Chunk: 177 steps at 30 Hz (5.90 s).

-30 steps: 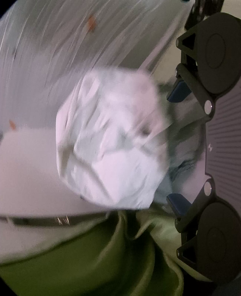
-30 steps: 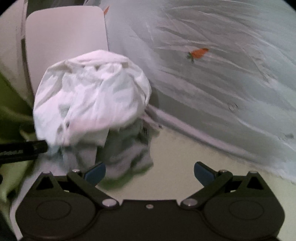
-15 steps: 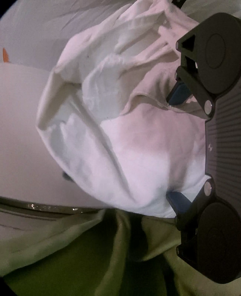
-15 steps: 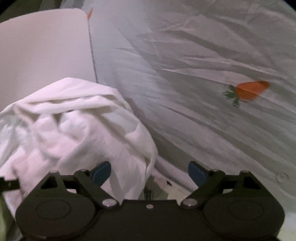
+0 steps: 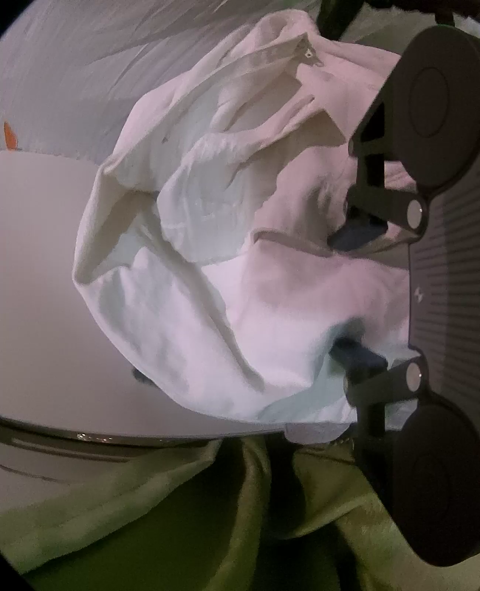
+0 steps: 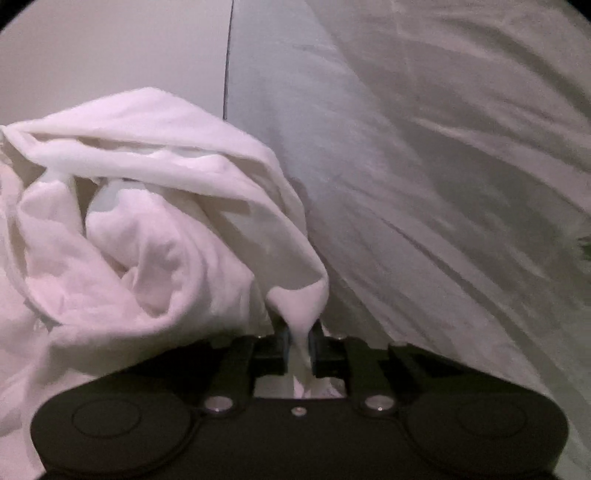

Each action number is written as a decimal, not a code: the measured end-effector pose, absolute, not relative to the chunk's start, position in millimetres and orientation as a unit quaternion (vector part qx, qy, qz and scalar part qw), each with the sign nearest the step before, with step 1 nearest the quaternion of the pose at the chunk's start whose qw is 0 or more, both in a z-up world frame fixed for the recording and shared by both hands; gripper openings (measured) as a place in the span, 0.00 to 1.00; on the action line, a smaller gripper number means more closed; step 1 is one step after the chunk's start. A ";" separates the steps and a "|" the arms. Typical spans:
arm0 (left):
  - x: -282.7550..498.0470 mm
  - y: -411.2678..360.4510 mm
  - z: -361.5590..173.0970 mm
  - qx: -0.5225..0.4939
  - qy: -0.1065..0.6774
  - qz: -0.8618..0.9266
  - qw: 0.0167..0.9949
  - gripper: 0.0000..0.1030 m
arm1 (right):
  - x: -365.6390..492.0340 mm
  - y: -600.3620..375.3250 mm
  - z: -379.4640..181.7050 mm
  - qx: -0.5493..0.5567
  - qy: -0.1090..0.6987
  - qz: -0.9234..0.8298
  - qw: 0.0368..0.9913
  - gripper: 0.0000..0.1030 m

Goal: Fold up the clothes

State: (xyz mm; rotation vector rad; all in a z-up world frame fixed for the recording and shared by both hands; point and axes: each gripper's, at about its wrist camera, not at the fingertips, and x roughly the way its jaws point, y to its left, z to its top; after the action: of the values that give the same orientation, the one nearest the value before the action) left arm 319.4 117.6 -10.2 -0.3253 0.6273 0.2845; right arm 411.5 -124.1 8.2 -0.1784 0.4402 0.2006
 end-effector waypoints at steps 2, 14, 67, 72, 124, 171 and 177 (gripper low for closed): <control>312.1 116.5 -6.5 -0.156 0.303 0.139 0.930 0.35 | 402.7 -125.5 10.3 -0.095 0.208 0.098 0.969 0.08; 236.4 66.1 39.8 -0.097 0.267 0.027 0.958 0.12 | 244.0 -201.6 54.4 -0.112 0.091 -0.030 0.989 0.06; 20.8 -81.7 -87.5 -0.304 0.469 -0.065 0.827 0.74 | -240.9 -605.4 -147.7 0.771 0.180 -0.228 0.567 0.78; 50.6 -85.8 -97.5 -0.318 0.478 -0.028 0.818 0.00 | -213.6 -624.9 -152.2 0.769 0.173 -0.221 0.574 0.13; 105.6 -243.2 -140.4 -0.049 0.532 -0.114 0.837 0.16 | -183.2 -704.2 -77.6 0.383 0.239 -0.425 0.785 1.00; 59.6 -193.4 -140.0 -0.061 0.551 -0.121 0.823 0.14 | -150.2 -700.2 -85.0 0.341 0.295 -0.376 0.809 1.00; 65.9 -180.7 -131.7 -0.064 0.539 -0.141 0.828 0.05 | -151.2 -698.4 -80.7 0.370 0.302 -0.362 0.800 0.45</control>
State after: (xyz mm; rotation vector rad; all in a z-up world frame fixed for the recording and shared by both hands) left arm 65.9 -180.7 -131.7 -0.1368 1.1434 -0.2993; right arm -151.2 -698.4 -80.7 0.7944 0.6481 -0.7775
